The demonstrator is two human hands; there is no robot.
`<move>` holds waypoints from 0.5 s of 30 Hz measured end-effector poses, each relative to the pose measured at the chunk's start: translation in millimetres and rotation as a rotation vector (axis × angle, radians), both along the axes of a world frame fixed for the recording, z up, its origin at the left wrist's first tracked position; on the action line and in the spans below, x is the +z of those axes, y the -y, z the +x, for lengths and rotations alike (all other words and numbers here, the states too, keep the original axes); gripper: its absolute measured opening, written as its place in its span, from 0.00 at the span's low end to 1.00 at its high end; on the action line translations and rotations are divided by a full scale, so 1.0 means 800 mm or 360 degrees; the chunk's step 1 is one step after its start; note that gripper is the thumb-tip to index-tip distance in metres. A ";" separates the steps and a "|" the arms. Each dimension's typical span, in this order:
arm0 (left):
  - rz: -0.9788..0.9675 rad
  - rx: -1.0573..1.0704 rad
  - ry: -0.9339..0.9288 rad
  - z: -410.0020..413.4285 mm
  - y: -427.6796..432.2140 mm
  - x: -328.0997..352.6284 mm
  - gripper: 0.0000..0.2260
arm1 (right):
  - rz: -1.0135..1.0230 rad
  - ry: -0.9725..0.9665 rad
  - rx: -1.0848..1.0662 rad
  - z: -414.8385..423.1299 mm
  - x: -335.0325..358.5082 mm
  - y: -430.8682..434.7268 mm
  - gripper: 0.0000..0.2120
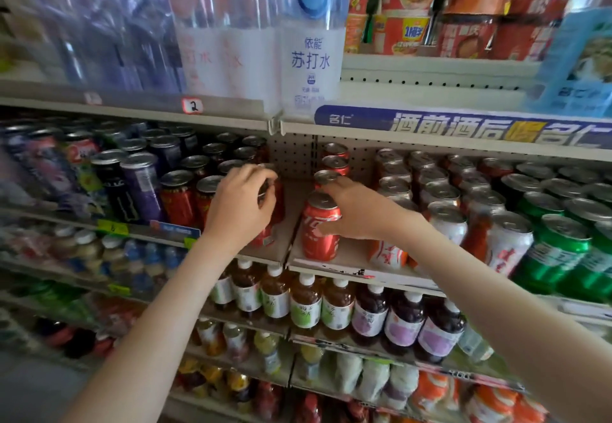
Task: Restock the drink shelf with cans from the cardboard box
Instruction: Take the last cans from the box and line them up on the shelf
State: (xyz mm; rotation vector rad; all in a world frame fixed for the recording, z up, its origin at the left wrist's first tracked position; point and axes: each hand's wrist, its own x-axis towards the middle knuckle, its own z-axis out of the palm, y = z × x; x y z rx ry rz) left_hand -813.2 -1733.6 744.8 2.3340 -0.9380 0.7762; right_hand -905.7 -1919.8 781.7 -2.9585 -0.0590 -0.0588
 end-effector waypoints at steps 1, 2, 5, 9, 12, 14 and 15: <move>0.0050 0.0019 -0.0019 0.004 -0.007 -0.004 0.10 | -0.0006 0.0009 -0.0039 0.004 -0.004 -0.002 0.40; 0.0089 0.0025 -0.0042 0.007 -0.013 -0.008 0.10 | -0.0012 0.0019 -0.0071 0.006 -0.007 -0.003 0.41; 0.0156 -0.0007 -0.0125 0.016 -0.027 -0.016 0.13 | 0.0070 0.0034 -0.0156 0.008 -0.016 -0.010 0.40; 0.0196 -0.0055 -0.0112 0.023 -0.033 -0.020 0.14 | 0.0270 0.0162 -0.0251 0.009 -0.021 -0.015 0.34; 0.0238 -0.0096 -0.0090 0.030 -0.033 -0.024 0.16 | 0.0371 0.0246 -0.0256 0.015 -0.022 -0.024 0.34; 0.0266 -0.0124 -0.0072 0.033 -0.034 -0.026 0.16 | 0.0394 0.0280 -0.0276 0.020 -0.025 -0.032 0.33; 0.0264 -0.0130 -0.0074 0.034 -0.034 -0.026 0.16 | 0.0386 0.0295 -0.0283 0.023 -0.026 -0.037 0.33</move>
